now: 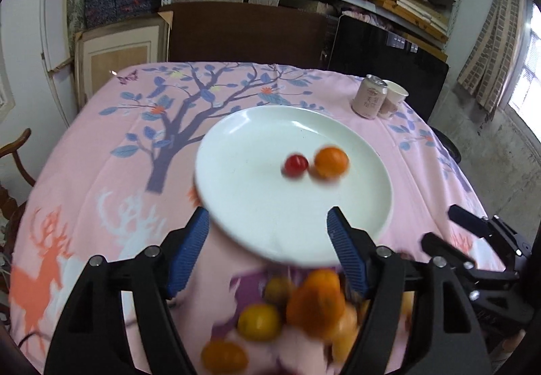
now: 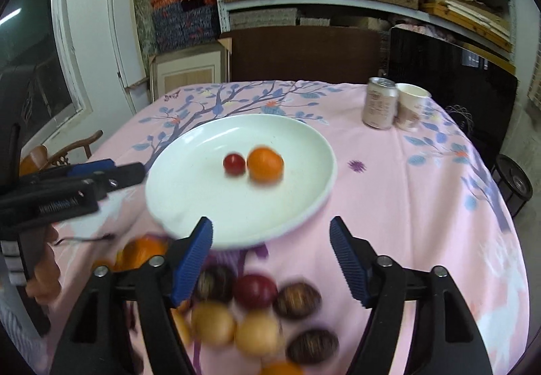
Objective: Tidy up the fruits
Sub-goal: 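Carry both fruits to the white plate and open both tools, then grasp the large red tomato with the left tool while the right tool grasps an orange, then lower both fruits onto the white plate and open both tools, then grasp the large orange with the left tool while the right tool grasps a cherry tomato, then place both fruits on the white plate and open both tools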
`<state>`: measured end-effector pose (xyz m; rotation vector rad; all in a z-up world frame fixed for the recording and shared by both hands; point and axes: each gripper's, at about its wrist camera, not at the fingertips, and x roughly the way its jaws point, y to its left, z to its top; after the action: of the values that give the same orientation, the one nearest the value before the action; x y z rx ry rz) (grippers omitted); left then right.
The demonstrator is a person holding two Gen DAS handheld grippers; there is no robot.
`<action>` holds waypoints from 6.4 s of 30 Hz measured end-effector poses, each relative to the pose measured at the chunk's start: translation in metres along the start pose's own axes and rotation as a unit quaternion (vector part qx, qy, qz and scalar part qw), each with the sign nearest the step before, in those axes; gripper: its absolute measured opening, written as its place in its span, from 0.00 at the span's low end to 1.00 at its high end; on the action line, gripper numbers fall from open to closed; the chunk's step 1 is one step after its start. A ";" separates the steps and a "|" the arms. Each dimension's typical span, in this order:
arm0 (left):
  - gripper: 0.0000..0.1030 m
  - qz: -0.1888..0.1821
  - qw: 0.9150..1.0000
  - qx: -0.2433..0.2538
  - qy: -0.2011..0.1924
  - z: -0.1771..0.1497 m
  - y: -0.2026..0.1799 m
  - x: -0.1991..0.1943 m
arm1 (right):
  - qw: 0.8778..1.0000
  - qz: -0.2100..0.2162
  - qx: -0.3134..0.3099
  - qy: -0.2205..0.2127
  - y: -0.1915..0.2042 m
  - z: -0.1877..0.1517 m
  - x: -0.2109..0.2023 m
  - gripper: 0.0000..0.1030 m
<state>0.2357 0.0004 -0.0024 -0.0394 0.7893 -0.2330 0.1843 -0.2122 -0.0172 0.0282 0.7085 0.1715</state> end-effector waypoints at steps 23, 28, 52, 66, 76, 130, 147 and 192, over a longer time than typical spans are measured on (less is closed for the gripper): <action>0.72 -0.007 0.999 0.030 0.041 -0.131 -0.009 -0.025 | 0.995 0.021 0.087 -0.040 -0.035 -0.094 -0.056 0.88; 0.56 -0.013 0.998 0.042 0.046 -0.129 -0.013 -0.020 | 0.997 0.018 0.076 -0.024 -0.031 -0.095 -0.050 0.88; 0.40 -0.007 0.999 0.023 0.032 -0.131 -0.001 -0.030 | 0.995 0.006 0.041 0.086 -0.017 -0.103 -0.004 0.53; 0.40 -0.009 0.999 0.008 0.034 -0.095 0.003 -0.028 | 0.998 0.030 0.041 0.045 -0.019 -0.082 -0.029 0.38; 0.40 -0.001 1.000 0.000 0.027 0.012 0.002 0.042 | 0.999 0.029 0.009 0.041 -0.004 0.018 0.034 0.38; 0.43 0.020 0.998 0.048 -0.023 -0.075 -0.024 -0.007 | 0.995 -0.029 0.086 0.027 -0.037 -0.066 -0.006 0.88; 0.43 0.015 1.000 0.017 -0.017 -0.086 -0.004 -0.024 | 0.993 0.050 0.077 0.067 -0.025 -0.103 -0.036 0.88; 0.56 0.006 0.999 0.017 0.043 0.005 0.001 0.078 | 0.998 0.026 0.015 0.054 -0.003 0.023 0.086 0.74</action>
<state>0.2925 -0.0167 -0.0536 0.0080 0.8701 -0.2375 0.2639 -0.2004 -0.0549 0.0661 0.8190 0.2146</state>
